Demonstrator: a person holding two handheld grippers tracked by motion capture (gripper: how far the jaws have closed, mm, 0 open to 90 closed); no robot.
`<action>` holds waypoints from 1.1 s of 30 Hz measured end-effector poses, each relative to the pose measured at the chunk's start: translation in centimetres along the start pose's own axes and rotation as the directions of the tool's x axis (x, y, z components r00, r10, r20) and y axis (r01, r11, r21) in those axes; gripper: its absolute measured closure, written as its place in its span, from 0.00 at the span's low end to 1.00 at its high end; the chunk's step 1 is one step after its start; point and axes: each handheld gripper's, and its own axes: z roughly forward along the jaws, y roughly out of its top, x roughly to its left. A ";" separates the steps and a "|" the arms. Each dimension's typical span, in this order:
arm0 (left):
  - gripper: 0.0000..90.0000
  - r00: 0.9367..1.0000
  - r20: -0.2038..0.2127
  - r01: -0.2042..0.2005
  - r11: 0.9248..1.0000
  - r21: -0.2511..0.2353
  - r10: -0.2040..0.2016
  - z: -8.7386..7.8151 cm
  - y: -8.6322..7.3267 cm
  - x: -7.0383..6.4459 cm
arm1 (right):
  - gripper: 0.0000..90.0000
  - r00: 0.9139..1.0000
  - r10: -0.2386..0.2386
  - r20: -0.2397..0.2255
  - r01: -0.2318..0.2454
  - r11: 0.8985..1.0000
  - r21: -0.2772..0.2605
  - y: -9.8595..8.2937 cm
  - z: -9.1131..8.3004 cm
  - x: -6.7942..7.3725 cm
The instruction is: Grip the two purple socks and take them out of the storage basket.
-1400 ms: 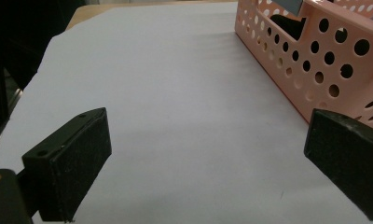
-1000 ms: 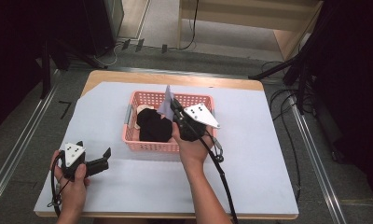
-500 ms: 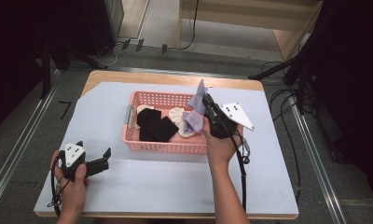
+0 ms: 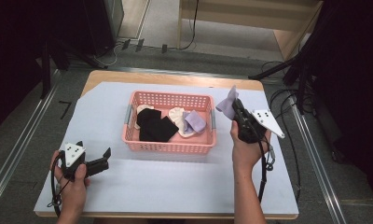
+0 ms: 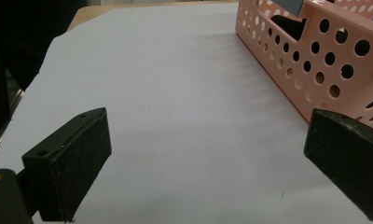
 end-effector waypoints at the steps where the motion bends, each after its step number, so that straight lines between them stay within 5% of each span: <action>1: 0.01 1.000 0.002 0.004 1.000 -0.001 -0.004 0.0 0.0 0.0 | 0.98 1.000 0.002 0.024 -0.002 1.000 0.013 -0.5 -0.3 -1.0; 16: 0.01 1.000 0.003 0.008 1.000 -0.004 -0.008 -0.1 0.0 0.0 | 0.97 0.986 0.065 0.155 -0.087 0.986 0.142 -5.7 -1.7 -6.4; 18: 0.01 1.000 0.006 0.010 1.000 -0.007 -0.010 0.0 0.0 0.0 | 0.90 0.981 0.088 0.172 -0.117 0.979 0.165 -6.1 -1.8 -6.9; 19: 0.01 1.000 0.003 0.010 1.000 -0.006 -0.010 0.0 0.0 0.0 | 0.78 0.980 0.119 0.159 -0.148 0.972 0.182 -6.3 -2.0 -7.1; 24: 0.01 1.000 0.002 0.007 1.000 -0.008 -0.007 0.0 0.0 0.0 | 0.65 0.984 0.091 0.154 -0.120 0.975 0.189 -6.0 -2.2 -6.6; 28: 0.01 1.000 -0.002 0.005 1.000 -0.012 -0.005 0.0 0.0 -0.1 | 0.61 0.986 0.128 0.102 -0.144 0.975 0.167 -5.1 -2.5 -5.4; 33: 0.01 1.000 -0.003 -0.001 1.000 -0.008 0.001 0.0 0.0 -0.1 | 0.61 0.995 0.097 0.008 -0.097 0.979 0.178 -4.3 -1.7 -2.5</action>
